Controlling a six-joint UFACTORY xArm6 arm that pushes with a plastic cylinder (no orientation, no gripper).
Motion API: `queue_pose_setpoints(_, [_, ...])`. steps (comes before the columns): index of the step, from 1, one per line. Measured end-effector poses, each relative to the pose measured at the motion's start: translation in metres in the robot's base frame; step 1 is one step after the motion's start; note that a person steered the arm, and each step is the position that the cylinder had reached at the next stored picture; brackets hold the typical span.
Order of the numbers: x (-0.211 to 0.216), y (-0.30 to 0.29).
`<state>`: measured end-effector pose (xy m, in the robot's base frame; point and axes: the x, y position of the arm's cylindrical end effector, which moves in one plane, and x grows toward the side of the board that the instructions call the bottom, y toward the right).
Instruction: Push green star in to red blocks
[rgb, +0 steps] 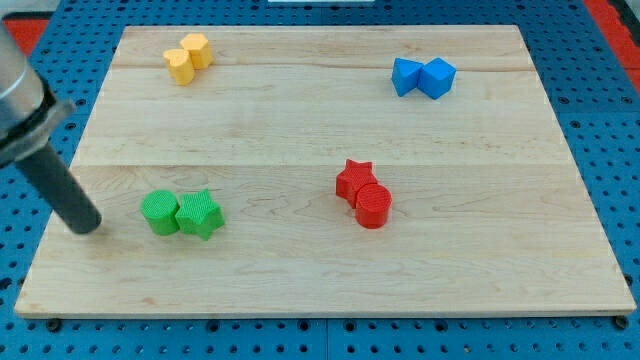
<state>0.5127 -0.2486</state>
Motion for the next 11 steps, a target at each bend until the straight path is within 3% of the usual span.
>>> queue_pose_setpoints(1, [0.005, 0.065])
queue_pose_setpoints(3, [0.001, 0.14])
queue_pose_setpoints(5, [0.028, 0.188])
queue_pose_setpoints(7, [-0.008, 0.167])
queue_pose_setpoints(9, [0.046, 0.255])
queue_pose_setpoints(10, [0.026, 0.291])
queue_pose_setpoints(11, [-0.009, 0.264])
